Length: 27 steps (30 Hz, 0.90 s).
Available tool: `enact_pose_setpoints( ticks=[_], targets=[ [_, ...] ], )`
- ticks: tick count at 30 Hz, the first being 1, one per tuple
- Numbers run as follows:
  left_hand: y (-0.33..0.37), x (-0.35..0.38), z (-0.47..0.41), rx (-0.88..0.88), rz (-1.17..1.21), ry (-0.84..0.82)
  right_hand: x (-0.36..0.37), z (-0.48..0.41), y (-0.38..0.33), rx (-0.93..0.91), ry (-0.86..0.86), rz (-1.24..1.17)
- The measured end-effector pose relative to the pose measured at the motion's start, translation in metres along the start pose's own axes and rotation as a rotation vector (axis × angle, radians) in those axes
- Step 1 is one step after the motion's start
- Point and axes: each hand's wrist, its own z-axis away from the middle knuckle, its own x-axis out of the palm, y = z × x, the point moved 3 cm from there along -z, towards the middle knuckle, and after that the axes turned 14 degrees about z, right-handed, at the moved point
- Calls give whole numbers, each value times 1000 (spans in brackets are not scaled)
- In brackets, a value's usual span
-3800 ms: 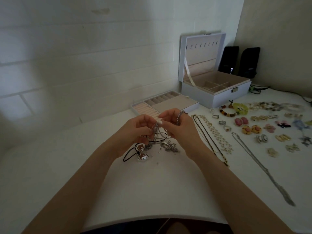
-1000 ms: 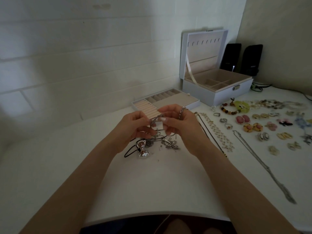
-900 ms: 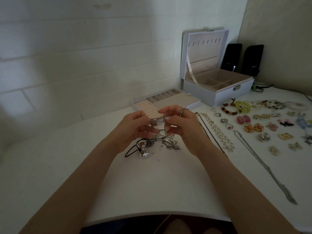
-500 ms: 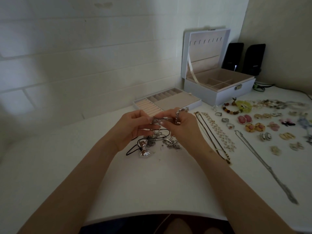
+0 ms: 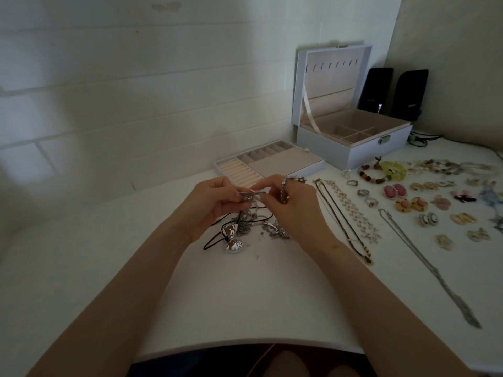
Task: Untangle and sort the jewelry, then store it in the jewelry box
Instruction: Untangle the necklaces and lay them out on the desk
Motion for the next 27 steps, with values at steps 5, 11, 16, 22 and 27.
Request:
enact_pose_setpoints(
  ticks=[5,11,16,22,27],
  targets=[
    [-1,0,1,32,10,23,-4,-1,-1,18,50,-36],
    [1,-2,0,94,-1,26,-2,-3,7,112,76,-33],
    [3,-1,-1,102,-38,26,-5,-2,7,153,56,-149],
    [6,4,0,85,126,58,-5,-1,6,145,82,-188],
    [5,-3,0,118,-105,132,-7,-2,4,102,125,-138]
  ],
)
